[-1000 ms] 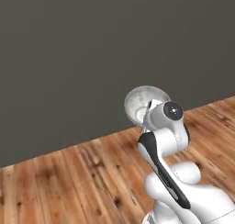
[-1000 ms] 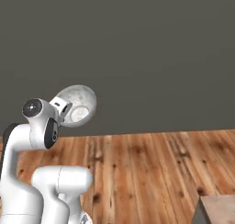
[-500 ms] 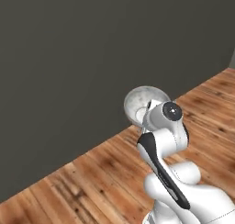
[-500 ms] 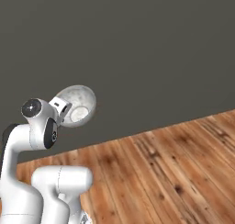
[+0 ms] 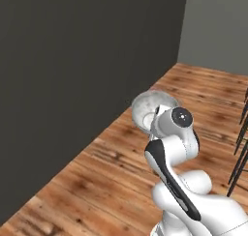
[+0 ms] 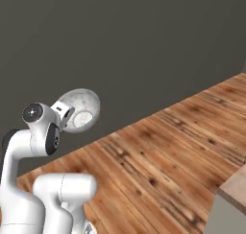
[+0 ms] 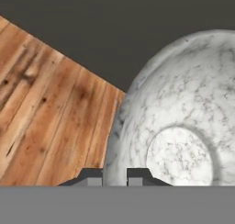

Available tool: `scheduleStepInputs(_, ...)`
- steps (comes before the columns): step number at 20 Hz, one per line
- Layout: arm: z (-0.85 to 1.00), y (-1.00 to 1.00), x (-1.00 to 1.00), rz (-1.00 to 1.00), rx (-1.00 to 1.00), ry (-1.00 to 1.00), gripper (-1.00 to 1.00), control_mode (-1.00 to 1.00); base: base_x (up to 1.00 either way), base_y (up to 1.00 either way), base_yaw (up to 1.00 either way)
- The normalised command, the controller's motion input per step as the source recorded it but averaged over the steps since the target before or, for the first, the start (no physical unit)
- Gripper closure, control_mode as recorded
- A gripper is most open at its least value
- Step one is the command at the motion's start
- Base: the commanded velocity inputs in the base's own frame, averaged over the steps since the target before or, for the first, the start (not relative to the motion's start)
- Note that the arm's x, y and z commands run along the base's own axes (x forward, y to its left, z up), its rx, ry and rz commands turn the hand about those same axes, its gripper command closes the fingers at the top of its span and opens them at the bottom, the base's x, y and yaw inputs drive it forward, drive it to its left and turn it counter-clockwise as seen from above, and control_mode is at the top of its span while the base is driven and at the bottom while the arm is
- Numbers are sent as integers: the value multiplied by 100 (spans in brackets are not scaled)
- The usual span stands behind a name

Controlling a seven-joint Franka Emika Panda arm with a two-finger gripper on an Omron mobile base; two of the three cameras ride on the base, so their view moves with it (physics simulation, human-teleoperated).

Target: Move the bowls from the cabinet to the plates on the dining table.

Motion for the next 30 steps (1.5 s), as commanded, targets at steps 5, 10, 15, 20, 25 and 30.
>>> scheduleStepInputs(5, 0, 0, 0, 0, 0, 0, 100, 100, 79, 0, -49)
scheduleStepInputs(10, 0, 0, 0, 0, 0, 0, 100, 100, 97, 0, -48)
scheduleStepInputs(15, 0, 0, 0, 0, 0, 0, 100, 100, 100, 0, -50)
scheduleStepInputs(20, 0, 0, 0, 0, 0, 0, 100, 100, 100, 4, -49)
scheduleStepInputs(25, 0, 0, 0, 0, 0, 0, 100, 100, 100, 31, -45)
scheduleStepInputs(30, 0, 0, 0, 0, 0, 0, 100, 100, 100, 71, -35)
